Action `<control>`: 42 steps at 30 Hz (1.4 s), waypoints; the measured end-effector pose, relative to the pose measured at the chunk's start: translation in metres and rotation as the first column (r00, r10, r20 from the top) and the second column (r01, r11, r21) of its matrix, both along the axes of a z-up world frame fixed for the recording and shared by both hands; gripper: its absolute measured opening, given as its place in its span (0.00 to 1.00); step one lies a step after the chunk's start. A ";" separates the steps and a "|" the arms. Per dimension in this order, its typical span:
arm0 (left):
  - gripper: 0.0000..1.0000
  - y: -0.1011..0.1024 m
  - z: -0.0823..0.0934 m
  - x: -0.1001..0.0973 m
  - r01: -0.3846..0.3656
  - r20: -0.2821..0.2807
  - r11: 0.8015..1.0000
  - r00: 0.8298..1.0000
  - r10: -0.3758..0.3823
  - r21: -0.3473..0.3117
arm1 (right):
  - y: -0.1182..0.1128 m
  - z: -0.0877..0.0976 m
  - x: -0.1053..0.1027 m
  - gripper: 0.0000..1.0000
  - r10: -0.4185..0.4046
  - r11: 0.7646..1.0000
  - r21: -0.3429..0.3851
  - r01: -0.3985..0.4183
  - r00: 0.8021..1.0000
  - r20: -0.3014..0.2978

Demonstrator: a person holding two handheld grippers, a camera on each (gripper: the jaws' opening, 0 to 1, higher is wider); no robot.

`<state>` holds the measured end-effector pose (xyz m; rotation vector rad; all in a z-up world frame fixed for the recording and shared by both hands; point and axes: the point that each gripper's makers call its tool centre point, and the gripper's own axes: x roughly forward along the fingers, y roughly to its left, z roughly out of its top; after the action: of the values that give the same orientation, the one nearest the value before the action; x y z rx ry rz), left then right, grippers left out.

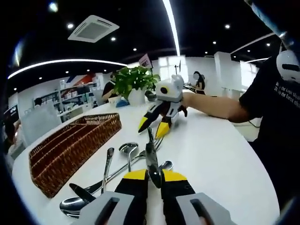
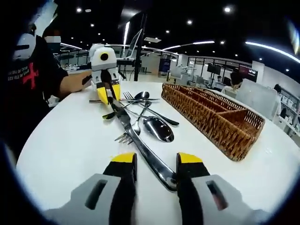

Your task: Arrange the knives, forks, and spoons in their matching storage slots by inserting each utensil handle-first until every utensil is classified and aligned in the correct compartment

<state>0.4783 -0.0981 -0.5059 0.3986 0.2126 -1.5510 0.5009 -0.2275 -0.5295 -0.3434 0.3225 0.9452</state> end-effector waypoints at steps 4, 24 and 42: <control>0.09 0.001 0.000 0.002 -0.003 0.005 1.000 1.000 0.003 -0.001 | 0.000 -0.001 -0.009 0.24 0.024 0.999 -0.025 -0.024 1.000 -0.008; 0.09 -0.008 0.012 0.000 0.013 0.079 0.997 0.997 -0.008 -0.074 | 0.028 0.001 -0.028 0.11 0.146 0.968 -0.216 -0.127 0.986 0.076; 0.11 -0.012 0.014 0.004 0.005 0.076 0.995 0.997 0.002 -0.096 | 0.028 0.000 -0.039 0.08 0.169 0.947 -0.284 -0.149 0.985 0.046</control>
<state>0.4822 -0.1105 -0.4920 0.3808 0.0785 -1.5380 0.4617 -0.2000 -0.5300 -0.6687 0.3698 1.0452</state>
